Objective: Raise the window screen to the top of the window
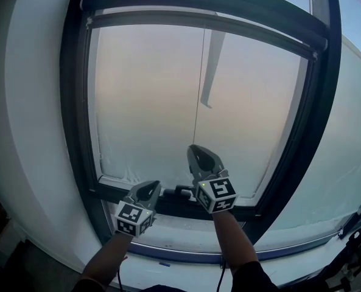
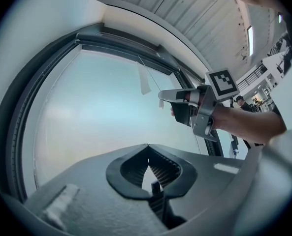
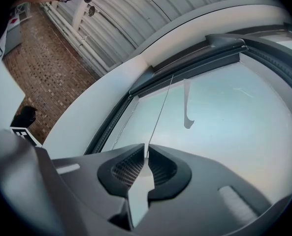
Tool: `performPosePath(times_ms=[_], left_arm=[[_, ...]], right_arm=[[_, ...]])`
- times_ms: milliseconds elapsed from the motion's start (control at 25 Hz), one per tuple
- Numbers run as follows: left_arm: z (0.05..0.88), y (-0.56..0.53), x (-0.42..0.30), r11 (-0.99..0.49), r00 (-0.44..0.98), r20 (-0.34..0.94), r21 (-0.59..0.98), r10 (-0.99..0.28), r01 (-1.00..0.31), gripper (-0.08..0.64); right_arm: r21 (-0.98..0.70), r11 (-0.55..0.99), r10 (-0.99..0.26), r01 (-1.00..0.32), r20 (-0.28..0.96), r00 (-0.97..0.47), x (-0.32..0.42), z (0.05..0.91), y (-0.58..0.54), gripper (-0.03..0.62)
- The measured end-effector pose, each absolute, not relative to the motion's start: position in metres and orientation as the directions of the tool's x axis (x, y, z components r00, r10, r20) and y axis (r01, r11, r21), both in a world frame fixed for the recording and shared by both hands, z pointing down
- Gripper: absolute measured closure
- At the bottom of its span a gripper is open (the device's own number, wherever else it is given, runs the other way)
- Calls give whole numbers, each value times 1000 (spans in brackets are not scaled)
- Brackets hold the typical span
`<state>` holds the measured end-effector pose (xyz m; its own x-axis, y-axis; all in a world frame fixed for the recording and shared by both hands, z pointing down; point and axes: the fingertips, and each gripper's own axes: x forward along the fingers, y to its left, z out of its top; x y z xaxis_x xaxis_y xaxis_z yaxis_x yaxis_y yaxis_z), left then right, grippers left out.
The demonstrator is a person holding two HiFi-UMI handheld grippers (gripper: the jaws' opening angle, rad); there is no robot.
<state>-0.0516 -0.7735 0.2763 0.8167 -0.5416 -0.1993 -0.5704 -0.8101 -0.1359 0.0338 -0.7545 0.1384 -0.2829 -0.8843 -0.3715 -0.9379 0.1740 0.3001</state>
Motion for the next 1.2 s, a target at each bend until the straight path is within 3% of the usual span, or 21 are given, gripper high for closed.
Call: performPosePath(times_ms=[320,680,880,1200], left_arm=[[286,-775,-59,-808,820,-175,-149,-546,-570,555],[298,-776,-66,-818,829,-137,-140,-541,-557,555],[307,-776,-69,-818,829,-114,-141,-547,-558,555],[306,-769,-84,-831,832,-152,-93,-533,-549,555]], right_arm=[[329,147,-868,-933,-410,-281,30,114,-757,563],[238,118,-832,-964,-506,-227,41,109,-752,558],[260,95,-822,-961,-524,-223,40,107,-747,449],[264,81,-870,-961,-451,-197,41,162,-738,437]])
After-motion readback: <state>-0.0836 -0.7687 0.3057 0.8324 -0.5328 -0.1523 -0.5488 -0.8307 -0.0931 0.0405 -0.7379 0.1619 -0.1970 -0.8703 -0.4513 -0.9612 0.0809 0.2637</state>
